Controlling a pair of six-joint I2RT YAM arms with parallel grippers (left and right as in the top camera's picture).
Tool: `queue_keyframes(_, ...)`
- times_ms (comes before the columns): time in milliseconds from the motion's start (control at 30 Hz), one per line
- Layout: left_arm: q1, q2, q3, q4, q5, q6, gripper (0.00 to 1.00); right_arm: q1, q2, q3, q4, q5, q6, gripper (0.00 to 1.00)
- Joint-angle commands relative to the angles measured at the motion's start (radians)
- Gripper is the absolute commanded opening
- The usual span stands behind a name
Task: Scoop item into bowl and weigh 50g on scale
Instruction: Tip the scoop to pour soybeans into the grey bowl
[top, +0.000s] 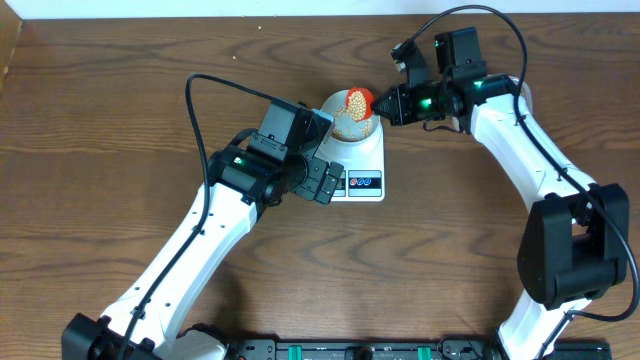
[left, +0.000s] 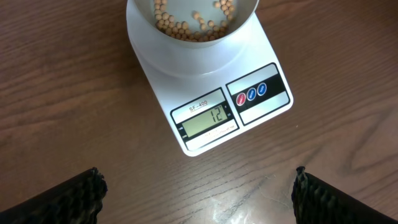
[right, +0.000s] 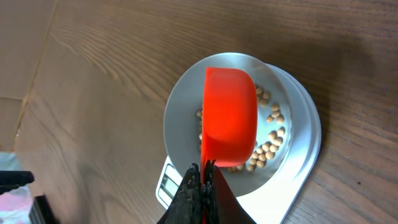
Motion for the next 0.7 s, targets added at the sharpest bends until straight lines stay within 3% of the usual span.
queue_keyframes(0,0.002,-0.004,-0.003,-0.004,0.003,0.002,0.98,0.011,-0.031,0.0,0.0,0.018,-0.037,0.02)
queue_keyframes(233,0.002,-0.004,-0.003,-0.003,0.004,0.002,0.98,0.019,-0.055,0.0,-0.008,0.053,-0.076,0.02)
queue_keyframes(667,0.002,-0.004,-0.003,-0.004,0.004,0.002,0.98,0.099,-0.14,0.001,-0.073,0.343,-0.2,0.02)
